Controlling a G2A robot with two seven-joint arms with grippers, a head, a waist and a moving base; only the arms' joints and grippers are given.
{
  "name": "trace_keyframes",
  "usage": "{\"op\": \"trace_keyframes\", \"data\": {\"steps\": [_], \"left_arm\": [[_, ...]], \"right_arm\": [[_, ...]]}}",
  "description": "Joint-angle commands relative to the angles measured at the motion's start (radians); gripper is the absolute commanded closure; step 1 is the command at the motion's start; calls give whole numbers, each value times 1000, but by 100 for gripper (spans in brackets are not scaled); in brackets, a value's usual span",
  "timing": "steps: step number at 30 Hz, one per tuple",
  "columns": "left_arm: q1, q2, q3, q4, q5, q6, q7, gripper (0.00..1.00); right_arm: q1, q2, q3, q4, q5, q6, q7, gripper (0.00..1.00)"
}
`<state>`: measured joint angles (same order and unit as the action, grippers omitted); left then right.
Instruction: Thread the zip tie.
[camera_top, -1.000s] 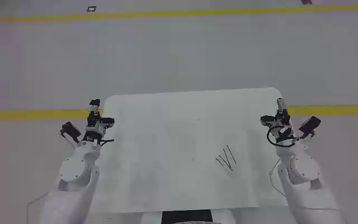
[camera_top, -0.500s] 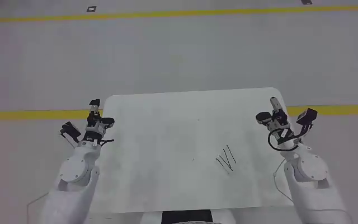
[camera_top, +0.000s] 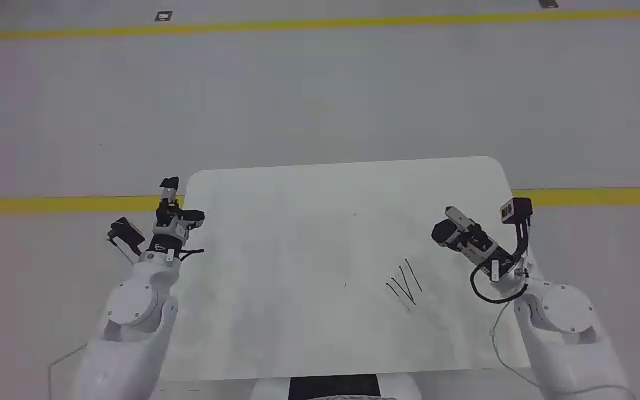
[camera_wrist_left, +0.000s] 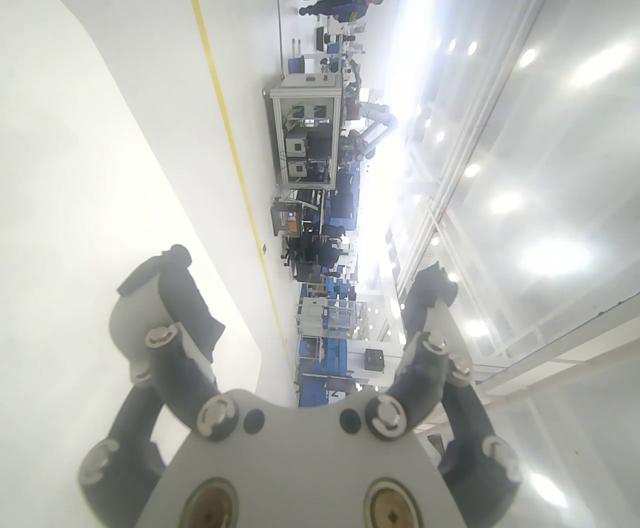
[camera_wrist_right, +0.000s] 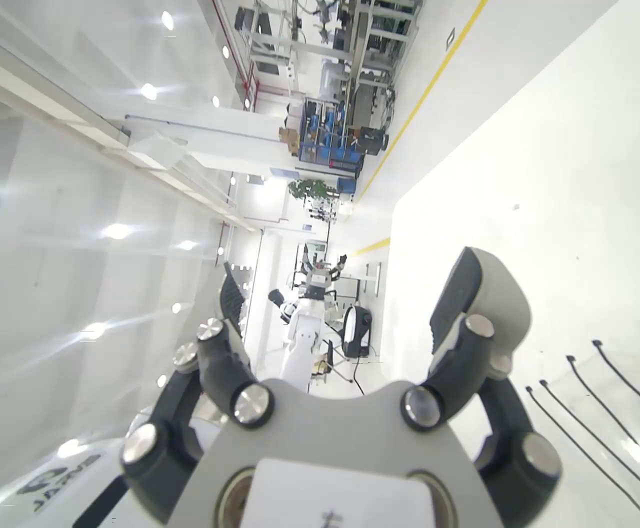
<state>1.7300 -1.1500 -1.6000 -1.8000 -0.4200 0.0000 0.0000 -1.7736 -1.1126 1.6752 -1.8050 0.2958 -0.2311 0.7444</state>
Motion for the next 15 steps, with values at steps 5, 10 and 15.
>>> {"op": "trace_keyframes", "data": {"steps": [5,10,15], "left_arm": [[0,0,0,0,0,0,0,0],[0,0,0,0,0,0,0,0],[0,0,0,0,0,0,0,0]], "right_arm": [[-3,1,1,-4,0,-11,17,0],[-3,1,1,-4,0,-11,17,0],[-3,2,-11,-10,-18,-14,46,0]]}}
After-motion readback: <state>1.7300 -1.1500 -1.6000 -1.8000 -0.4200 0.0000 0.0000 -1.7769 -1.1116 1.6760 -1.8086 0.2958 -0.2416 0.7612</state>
